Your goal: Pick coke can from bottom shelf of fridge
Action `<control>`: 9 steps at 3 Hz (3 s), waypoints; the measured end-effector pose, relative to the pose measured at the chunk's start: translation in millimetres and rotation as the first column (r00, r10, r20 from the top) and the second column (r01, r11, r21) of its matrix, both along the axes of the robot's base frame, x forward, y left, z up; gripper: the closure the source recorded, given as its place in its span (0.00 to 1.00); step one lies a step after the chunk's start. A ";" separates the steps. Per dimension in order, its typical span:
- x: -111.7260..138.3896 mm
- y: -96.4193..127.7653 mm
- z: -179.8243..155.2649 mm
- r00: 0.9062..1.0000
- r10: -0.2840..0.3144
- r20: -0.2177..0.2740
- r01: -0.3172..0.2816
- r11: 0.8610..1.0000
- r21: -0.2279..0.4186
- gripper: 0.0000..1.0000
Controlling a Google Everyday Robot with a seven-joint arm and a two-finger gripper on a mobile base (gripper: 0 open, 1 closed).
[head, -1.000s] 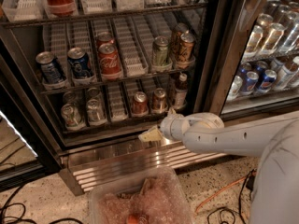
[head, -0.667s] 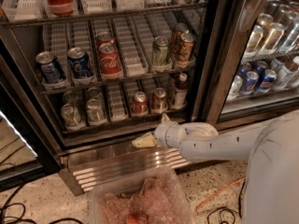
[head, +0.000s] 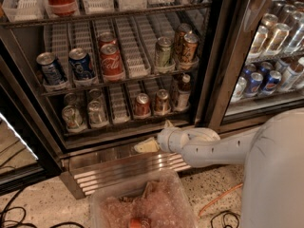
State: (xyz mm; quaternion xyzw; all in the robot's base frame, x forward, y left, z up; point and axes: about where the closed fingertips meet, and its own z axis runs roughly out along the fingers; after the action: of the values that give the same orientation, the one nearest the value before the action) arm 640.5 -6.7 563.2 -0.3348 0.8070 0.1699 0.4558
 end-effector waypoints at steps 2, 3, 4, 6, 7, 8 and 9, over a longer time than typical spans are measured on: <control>20.4 -11.2 -56.9 0.991 -0.129 -0.026 0.131 0.986 0.103 0.00; 28.1 0.1 -66.8 0.985 -0.165 0.046 0.159 0.981 0.110 0.00; 29.8 12.9 -53.7 0.976 -0.175 0.129 0.158 0.978 0.134 0.00; 34.5 13.3 -48.4 0.970 -0.187 0.153 0.163 0.974 0.157 0.00; 38.0 17.7 -42.5 0.954 -0.213 0.212 0.174 0.966 0.191 0.00; 42.2 24.8 -32.4 0.933 -0.232 0.274 0.172 0.959 0.224 0.00; 46.3 32.6 -21.2 0.917 -0.235 0.322 0.159 0.956 0.246 0.00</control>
Offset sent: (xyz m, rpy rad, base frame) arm 0.0296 -0.0080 -0.0915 0.1401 -0.0134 -0.2136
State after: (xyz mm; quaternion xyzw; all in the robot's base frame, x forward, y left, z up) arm 686.8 25.9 542.0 -0.2249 0.7203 0.1475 0.6395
